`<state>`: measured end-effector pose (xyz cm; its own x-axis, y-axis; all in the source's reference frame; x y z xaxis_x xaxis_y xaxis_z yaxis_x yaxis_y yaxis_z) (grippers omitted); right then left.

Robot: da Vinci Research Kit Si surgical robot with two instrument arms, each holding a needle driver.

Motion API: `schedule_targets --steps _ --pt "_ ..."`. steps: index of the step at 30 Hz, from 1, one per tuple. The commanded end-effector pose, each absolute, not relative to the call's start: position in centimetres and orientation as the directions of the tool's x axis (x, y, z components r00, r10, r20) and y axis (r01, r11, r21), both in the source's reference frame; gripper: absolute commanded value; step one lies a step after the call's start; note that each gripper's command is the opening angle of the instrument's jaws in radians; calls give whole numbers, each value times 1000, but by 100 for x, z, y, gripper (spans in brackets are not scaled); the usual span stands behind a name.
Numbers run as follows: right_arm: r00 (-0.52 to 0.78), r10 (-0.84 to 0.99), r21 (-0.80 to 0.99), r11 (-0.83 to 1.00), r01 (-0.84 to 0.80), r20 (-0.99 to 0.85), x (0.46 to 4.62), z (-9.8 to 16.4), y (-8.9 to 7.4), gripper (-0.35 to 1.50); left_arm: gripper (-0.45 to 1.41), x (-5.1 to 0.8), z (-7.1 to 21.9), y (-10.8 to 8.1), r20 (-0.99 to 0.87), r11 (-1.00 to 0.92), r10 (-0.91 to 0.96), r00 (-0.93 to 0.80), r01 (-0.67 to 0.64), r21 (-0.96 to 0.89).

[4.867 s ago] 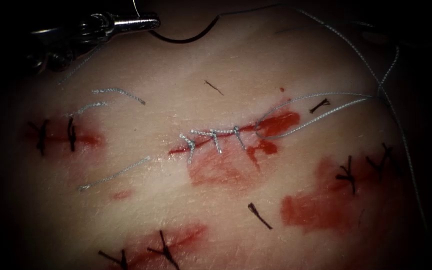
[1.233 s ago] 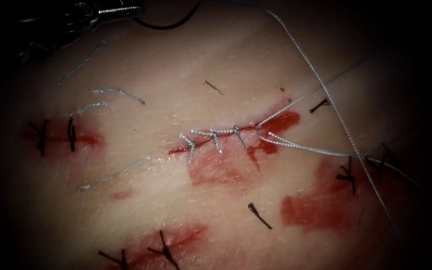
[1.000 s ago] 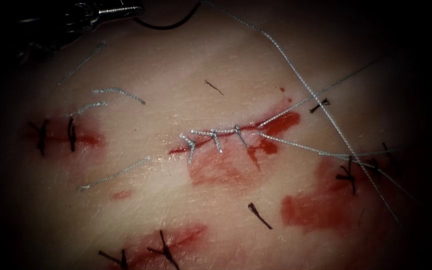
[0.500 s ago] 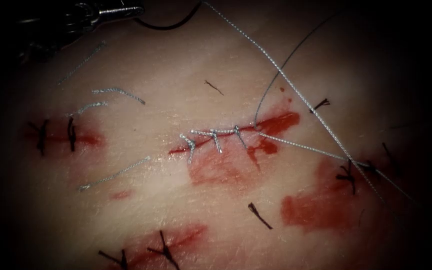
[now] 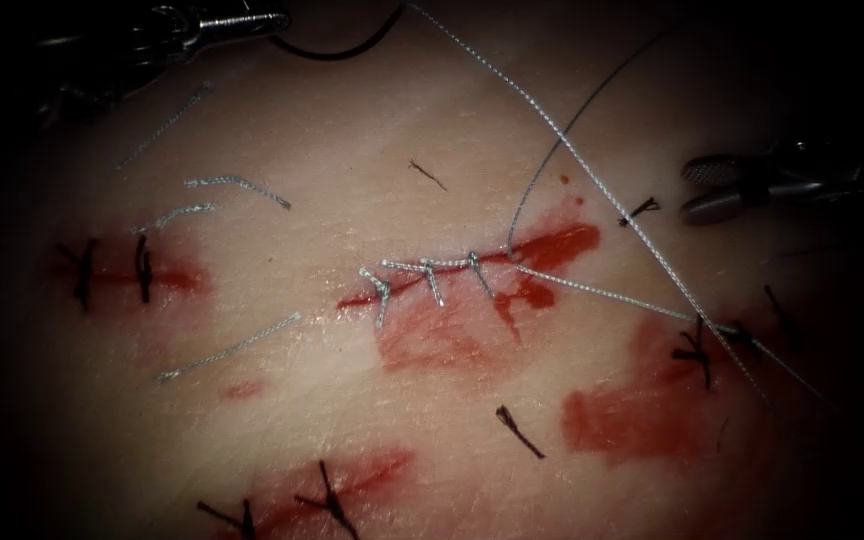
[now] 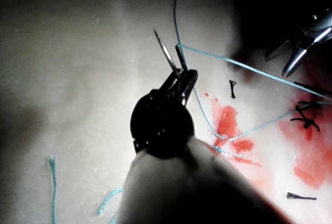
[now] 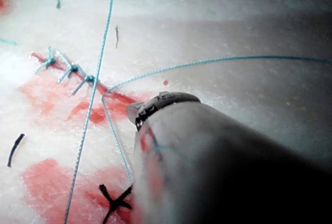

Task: Wound Closure

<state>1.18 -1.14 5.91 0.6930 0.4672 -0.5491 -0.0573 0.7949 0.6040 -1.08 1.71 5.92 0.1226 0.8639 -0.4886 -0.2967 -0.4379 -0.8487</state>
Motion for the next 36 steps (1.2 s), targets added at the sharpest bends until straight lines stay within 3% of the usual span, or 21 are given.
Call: schedule_targets --steps 1,3,14,20,21,22,23,27,35,36 --pt "699 471 622 781 -49 -538 133 604 -126 47 -45 -113 597 170 -488 -438 864 122 -296 -849" --pt "709 459 633 774 -23 -535 137 615 -137 61 -45 -114 597 170 -488 -438 864 122 -296 -849" --pt "710 512 756 654 43 -483 171 621 -170 59 -45 -114 597 170 -488 -439 864 121 -293 -849" --pt "703 479 696 718 30 -525 190 632 -185 59 -45 -115 598 169 -489 -439 864 121 -294 -849" --pt "701 486 692 721 15 -522 191 634 -186 41 -45 -116 598 168 -490 -440 863 122 -295 -848" --pt "698 515 708 706 -17 -497 192 635 -186 -27 -45 -116 598 168 -490 -440 863 122 -295 -848" --pt "693 542 719 693 -48 -475 191 635 -186 -35 -45 -116 598 168 -490 -440 863 122 -295 -848" --pt "675 608 715 679 -169 -418 170 634 -183 -35 -45 -116 598 168 -490 -440 863 122 -295 -848" --pt "798 571 608 707 -360 -192 70 636 -175 -35 -45 -116 598 168 -490 -440 863 122 -295 -848" --pt "808 552 598 725 -342 -208 70 637 -169 -15 -45 -117 598 168 -490 -440 863 122 -295 -848"
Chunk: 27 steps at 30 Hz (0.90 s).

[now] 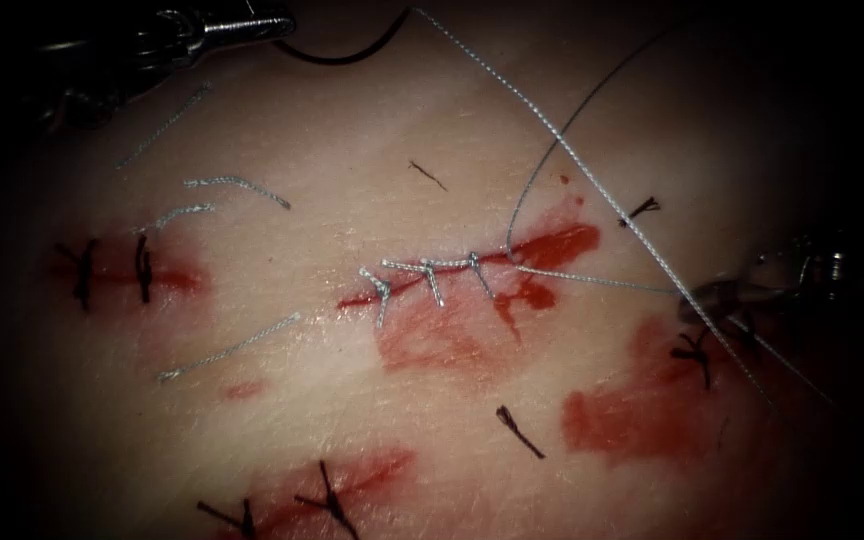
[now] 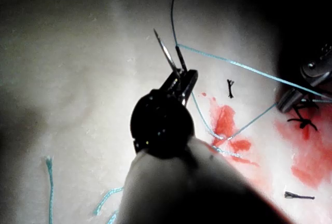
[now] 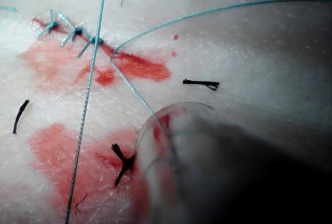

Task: Wound Closure

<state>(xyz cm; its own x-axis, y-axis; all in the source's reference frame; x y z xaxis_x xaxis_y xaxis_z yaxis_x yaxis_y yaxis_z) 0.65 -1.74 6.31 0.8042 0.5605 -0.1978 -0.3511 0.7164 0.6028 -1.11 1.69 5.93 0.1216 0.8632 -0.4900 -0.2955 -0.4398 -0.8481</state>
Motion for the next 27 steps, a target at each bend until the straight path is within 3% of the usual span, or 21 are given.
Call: schedule_targets --steps 1,2,8,13,17,27 --pt "815 532 589 743 -319 -229 72 638 -164 36 -45 -117 598 168 -490 -440 863 122 -295 -848" --pt "820 505 583 763 -280 -268 75 638 -159 93 -45 -117 598 168 -490 -440 863 122 -296 -848" --pt "753 513 610 769 -191 -413 105 620 -153 126 -45 -116 599 168 -491 -441 863 122 -295 -848" --pt "680 561 643 747 -170 -472 131 595 -154 123 -45 -116 599 168 -491 -440 863 122 -295 -848" --pt "663 553 633 760 -151 -506 149 585 -157 98 -45 -117 599 168 -491 -440 863 122 -295 -848" --pt "704 500 567 807 -167 -505 175 645 -178 89 -45 -117 599 168 -491 -440 863 122 -296 -848"
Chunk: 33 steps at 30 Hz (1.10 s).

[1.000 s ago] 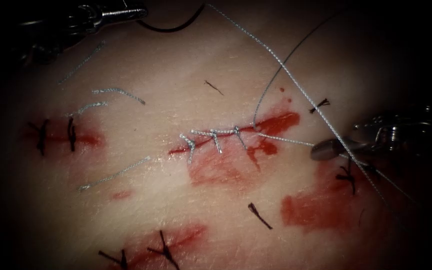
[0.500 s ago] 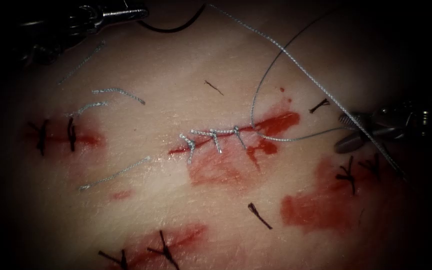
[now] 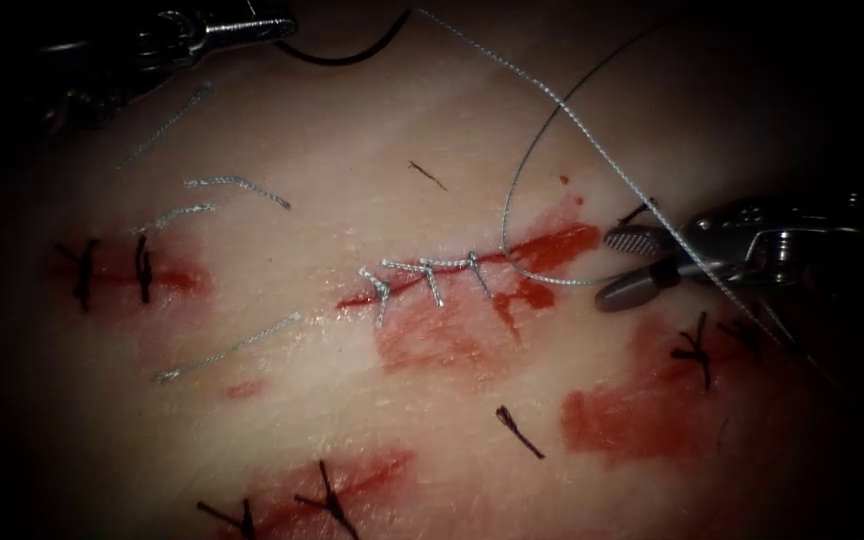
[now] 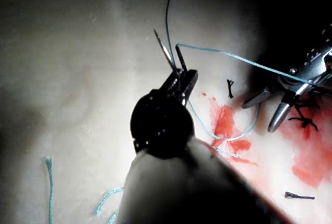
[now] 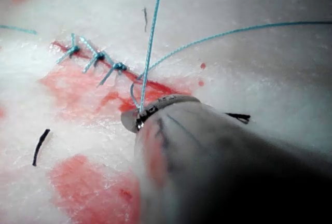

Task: Wound Closure

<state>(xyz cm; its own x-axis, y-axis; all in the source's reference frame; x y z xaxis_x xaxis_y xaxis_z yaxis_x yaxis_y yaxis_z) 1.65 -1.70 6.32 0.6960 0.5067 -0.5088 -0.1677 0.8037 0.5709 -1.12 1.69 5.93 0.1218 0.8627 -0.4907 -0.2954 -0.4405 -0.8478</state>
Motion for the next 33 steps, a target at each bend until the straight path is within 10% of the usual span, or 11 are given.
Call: schedule_targets --steps 1,3,6,18,33 --pt "720 488 560 812 -166 -493 176 653 -182 89 -45 -117 599 168 -491 -440 863 122 -296 -848" --pt "757 457 553 819 -154 -467 178 671 -190 88 -45 -117 599 168 -491 -440 863 122 -296 -848" --pt "765 481 615 776 -142 -429 168 675 -193 -35 -45 -117 599 168 -491 -440 863 122 -296 -848" --pt "680 662 678 659 -326 -317 51 603 -133 -35 -45 -117 598 168 -490 -440 863 122 -295 -848" --pt "682 731 423 610 -670 25 -220 640 -91 -35 -45 -115 599 169 -490 -441 863 120 -293 -849"
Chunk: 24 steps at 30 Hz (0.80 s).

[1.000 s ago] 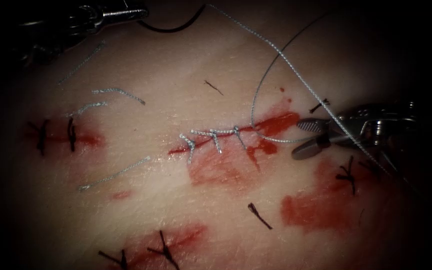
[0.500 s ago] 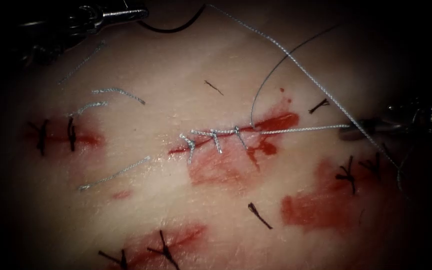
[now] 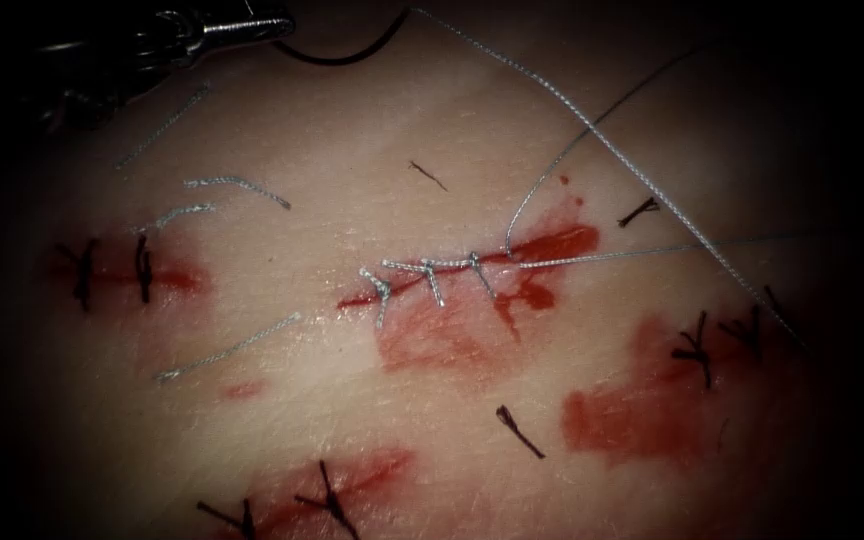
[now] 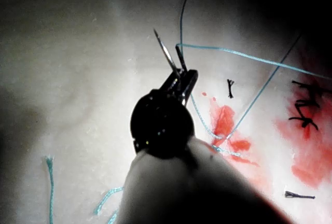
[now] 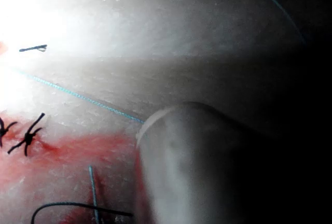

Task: Wound Closure

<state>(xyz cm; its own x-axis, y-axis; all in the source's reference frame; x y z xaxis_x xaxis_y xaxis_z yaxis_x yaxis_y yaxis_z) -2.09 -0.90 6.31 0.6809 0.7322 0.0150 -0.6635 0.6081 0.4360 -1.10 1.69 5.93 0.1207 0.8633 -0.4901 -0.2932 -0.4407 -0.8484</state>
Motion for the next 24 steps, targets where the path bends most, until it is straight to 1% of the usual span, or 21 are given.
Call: schedule_targets --steps 1,2,4,5,7,9,11,12,13,15,17,18,20,22,23,24 --pt "692 721 403 623 -670 35 -231 640 -90 -35 -45 -115 599 169 -490 -441 863 120 -292 -849" --pt "693 719 395 626 -673 41 -234 640 -89 -33 -45 -115 599 169 -490 -441 863 120 -292 -849" --pt "694 719 383 631 -675 37 -230 638 -86 66 -45 -115 599 169 -490 -441 863 120 -293 -849" --pt "722 692 376 667 -643 7 -219 635 -85 86 -45 -115 599 169 -490 -441 863 120 -293 -848" --pt "770 637 381 722 -578 -38 -196 628 -84 108 -45 -115 599 169 -490 -441 863 121 -293 -848" --pt "799 592 422 754 -503 -107 -162 614 -81 125 -45 -115 599 169 -490 -441 863 121 -293 -849" --pt "798 568 469 772 -430 -203 -126 598 -79 130 -45 -115 599 169 -490 -441 863 120 -293 -849" --pt "793 558 480 781 -401 -245 -110 592 -78 127 -45 -115 599 169 -490 -441 863 120 -293 -849" --pt "782 555 487 786 -381 -283 -91 586 -76 118 -45 -115 599 169 -490 -441 863 120 -293 -849" --pt "749 559 490 794 -360 -355 -48 578 -75 118 -45 -115 599 169 -490 -441 863 120 -292 -849" --pt "734 545 472 812 -342 -406 -13 577 -79 120 -45 -115 600 169 -490 -441 863 120 -292 -849" --pt "720 552 485 807 -337 -420 9 579 -84 120 -45 -115 600 169 -490 -441 863 120 -292 -848" --pt "702 569 523 790 -321 -429 37 586 -93 120 -45 -116 600 169 -490 -441 863 121 -293 -848" --pt "691 579 588 762 -272 -432 63 597 -106 100 -45 -116 599 169 -490 -441 863 121 -293 -848" --pt "691 577 617 750 -238 -436 73 602 -112 81 -45 -116 599 169 -490 -441 863 121 -293 -848" --pt "688 575 647 736 -198 -443 85 609 -118 83 -45 -116 599 169 -490 -441 863 121 -293 -848"
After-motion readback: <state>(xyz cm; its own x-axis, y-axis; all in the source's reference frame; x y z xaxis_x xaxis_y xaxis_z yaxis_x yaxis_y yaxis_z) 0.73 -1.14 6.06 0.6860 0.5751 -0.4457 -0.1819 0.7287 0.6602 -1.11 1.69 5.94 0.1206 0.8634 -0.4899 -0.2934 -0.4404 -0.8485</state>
